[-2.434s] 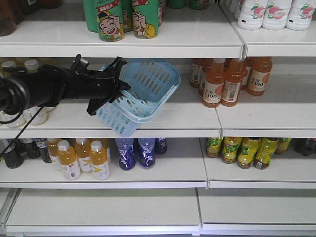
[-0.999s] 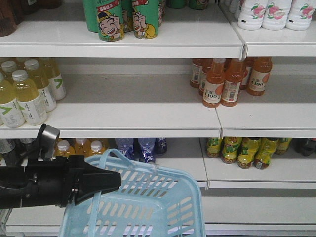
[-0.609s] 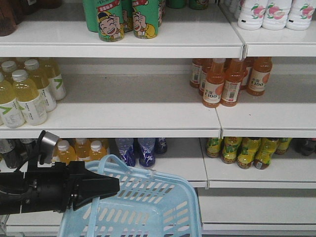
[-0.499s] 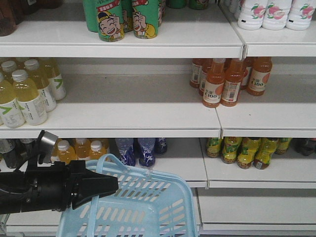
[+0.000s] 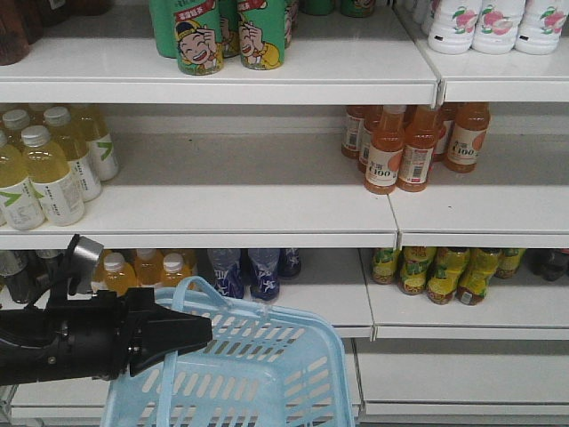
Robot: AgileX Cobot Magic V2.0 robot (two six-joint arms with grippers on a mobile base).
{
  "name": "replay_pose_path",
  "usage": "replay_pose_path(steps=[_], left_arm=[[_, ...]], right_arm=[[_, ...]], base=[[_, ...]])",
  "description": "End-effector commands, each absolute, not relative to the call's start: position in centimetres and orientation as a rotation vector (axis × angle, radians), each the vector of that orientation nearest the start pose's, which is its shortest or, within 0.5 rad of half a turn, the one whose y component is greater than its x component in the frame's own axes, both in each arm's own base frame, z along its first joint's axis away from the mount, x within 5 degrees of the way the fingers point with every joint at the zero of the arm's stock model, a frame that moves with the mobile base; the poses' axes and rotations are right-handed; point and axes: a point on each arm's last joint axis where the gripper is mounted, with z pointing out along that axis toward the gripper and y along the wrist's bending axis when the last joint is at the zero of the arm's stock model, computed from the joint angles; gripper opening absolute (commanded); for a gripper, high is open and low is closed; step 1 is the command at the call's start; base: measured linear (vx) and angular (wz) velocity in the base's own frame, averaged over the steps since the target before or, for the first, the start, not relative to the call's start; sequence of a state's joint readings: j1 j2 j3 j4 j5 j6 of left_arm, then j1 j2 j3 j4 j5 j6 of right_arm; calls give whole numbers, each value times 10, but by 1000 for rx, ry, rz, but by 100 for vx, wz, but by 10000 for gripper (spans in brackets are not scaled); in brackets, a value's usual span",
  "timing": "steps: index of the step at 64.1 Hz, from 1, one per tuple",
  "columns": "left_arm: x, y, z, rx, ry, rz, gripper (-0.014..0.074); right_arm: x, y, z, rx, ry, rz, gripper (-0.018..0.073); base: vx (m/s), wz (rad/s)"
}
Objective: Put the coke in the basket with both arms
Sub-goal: 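Turn the base away from the shelf carrying the basket in the left gripper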
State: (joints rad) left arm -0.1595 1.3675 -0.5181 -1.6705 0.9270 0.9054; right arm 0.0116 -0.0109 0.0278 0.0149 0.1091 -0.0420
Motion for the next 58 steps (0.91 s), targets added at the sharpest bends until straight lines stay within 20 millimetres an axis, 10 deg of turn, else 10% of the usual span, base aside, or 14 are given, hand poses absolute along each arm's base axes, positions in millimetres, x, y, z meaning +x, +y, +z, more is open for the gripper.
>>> replay_pose_path(steps=[1, 58], left_arm=[[208, -110, 238, -210, 2203, -1662, -7], [208, -110, 238, -212, 2205, -1663, -7]], right_arm=[[56, 1, 198, -35, 1535, -17, -9], [56, 1, 198, -35, 1535, -17, -9]], base=[[0, 0], [-4, -19]])
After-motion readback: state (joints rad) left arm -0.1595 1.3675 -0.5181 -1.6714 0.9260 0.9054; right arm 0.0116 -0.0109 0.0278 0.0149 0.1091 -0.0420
